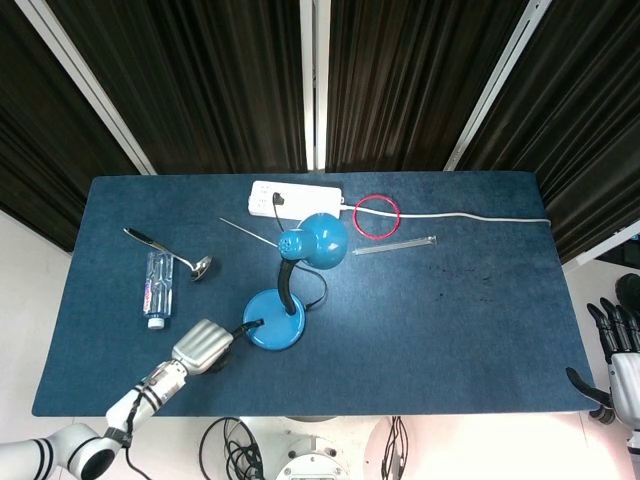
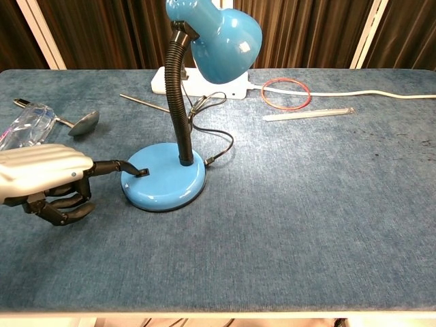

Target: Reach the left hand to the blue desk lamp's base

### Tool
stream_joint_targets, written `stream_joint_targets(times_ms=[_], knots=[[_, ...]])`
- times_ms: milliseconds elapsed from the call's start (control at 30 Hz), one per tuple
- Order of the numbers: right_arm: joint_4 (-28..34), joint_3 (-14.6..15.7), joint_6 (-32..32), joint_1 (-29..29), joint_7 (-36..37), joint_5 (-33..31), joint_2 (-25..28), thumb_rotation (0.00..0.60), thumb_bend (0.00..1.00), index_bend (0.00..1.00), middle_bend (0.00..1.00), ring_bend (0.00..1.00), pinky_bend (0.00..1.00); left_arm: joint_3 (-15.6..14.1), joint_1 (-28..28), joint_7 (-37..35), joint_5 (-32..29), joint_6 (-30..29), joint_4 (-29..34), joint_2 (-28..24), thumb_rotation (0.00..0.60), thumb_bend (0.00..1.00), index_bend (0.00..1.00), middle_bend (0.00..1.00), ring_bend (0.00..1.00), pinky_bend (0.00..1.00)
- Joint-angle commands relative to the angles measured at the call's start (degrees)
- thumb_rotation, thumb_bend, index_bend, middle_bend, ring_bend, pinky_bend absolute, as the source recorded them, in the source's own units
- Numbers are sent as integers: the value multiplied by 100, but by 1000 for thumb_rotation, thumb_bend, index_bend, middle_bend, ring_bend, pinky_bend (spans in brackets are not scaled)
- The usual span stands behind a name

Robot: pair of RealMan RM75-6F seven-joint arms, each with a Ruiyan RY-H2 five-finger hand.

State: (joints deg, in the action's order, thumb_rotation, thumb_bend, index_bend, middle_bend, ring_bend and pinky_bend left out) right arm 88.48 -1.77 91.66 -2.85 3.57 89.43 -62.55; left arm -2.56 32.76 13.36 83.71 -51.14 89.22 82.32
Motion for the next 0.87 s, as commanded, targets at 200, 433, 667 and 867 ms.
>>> stream_joint_targets(times_ms=[200,433,667,867], knots=[[23,-12,53,-20,27,3,29,600,123,0,0,0,0,37,-506,-333,582,-1448,-57,-85,600,512,136,845,884,903],[27,-7,-3,19,-9,30,22,600,123,0,0,0,0,268,-1460,-707,536,-3295,-354,-481,600,176,136,531,494,625],[130,-29,-40,90,-139,79,-2,600,123,0,0,0,0,303,-1763,-838,8,-3171,196,-1520,600,4,54,0,0,1],[211,-62,-42,119,-271,64,-1,600,122,0,0,0,0,309,-1850,-920,41,-3166,115,-1692,600,0,51,0,0,0]])
